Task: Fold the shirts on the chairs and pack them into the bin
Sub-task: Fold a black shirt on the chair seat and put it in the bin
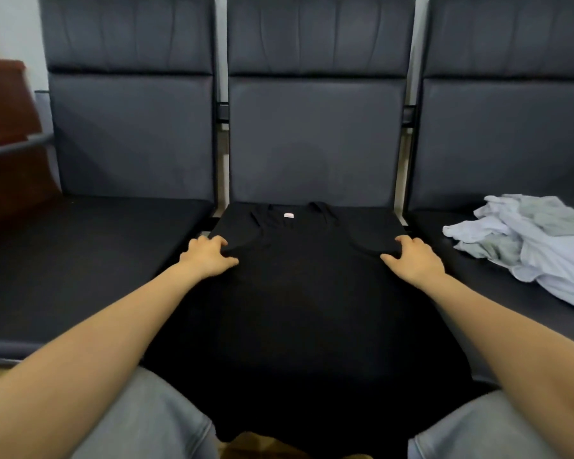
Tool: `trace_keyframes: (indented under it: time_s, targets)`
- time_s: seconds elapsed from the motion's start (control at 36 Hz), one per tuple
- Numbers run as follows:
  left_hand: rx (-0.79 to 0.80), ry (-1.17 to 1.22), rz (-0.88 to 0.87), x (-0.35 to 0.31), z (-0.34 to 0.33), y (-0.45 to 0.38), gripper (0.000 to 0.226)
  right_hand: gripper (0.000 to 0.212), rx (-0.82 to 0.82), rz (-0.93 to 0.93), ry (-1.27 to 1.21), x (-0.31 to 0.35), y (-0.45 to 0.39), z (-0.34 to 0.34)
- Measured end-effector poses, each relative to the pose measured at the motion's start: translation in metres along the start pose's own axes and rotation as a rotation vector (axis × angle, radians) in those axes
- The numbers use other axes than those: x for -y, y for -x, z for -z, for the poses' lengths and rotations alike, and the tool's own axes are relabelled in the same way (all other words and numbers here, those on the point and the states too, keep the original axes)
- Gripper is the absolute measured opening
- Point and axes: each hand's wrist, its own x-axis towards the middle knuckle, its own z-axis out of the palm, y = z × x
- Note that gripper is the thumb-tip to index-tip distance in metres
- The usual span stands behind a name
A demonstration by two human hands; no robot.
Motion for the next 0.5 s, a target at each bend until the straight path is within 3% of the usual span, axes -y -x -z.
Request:
trace_keyframes:
  time_s: [0.06,0.14,0.19,0.31,0.39,0.5]
  targets:
    - [0.003,-0.047,-0.021,0.002,-0.003,-0.006,0.057,0.047,0.007,0.017,0.035,0.0,-0.005,-0.004]
    - [-0.003,0.094,-0.086,0.007,-0.005,-0.016,0.022,0.036,0.019,-0.003,0.031,-0.002,-0.013,-0.007]
    - [-0.008,0.116,-0.089,0.009,-0.006,-0.017,0.012,0.034,-0.005,-0.044,0.037,-0.007,-0.017,-0.01]
    - [-0.11,0.038,-0.022,0.007,-0.004,-0.023,0.009,0.03,-0.064,-0.078,0.084,-0.012,-0.028,-0.013]
    - [-0.149,-0.037,-0.017,-0.005,-0.001,-0.032,0.012,0.016,-0.011,-0.03,0.04,-0.001,-0.038,-0.008]
    - [-0.104,0.109,0.001,-0.028,-0.006,-0.057,0.03,0.015,0.002,0.048,-0.013,0.029,-0.061,-0.005]
